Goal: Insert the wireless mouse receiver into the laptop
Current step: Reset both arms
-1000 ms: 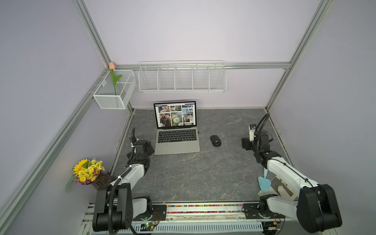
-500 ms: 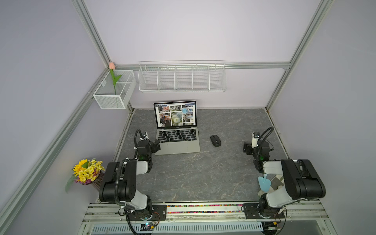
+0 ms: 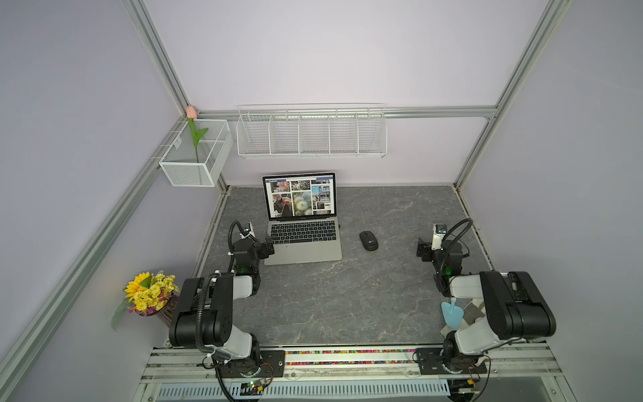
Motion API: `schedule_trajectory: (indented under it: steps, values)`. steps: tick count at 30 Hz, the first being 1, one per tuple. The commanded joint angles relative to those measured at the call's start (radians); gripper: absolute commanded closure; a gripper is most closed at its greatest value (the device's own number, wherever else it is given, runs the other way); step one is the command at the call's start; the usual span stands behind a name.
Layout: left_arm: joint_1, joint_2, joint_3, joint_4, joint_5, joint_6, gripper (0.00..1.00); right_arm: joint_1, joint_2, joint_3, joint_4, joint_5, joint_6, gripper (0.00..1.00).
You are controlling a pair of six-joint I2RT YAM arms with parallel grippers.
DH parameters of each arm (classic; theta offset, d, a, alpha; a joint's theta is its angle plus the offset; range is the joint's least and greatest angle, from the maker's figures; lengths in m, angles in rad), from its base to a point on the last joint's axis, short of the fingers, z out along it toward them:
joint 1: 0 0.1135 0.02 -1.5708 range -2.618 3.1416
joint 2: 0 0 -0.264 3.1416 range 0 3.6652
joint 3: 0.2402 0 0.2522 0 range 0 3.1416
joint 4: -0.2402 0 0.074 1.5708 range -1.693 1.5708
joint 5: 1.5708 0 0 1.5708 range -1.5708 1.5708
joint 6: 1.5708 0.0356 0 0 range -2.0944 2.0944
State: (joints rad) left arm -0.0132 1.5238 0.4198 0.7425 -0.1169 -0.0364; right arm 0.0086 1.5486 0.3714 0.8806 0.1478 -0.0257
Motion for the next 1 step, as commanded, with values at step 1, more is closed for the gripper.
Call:
schedule_trajectory:
  steps: [1]
  values:
    - [-0.003, -0.012, 0.017, 0.007, 0.007, 0.012, 0.00, -0.002, -0.006, 0.001, 0.033, -0.010, 0.001, 0.11]
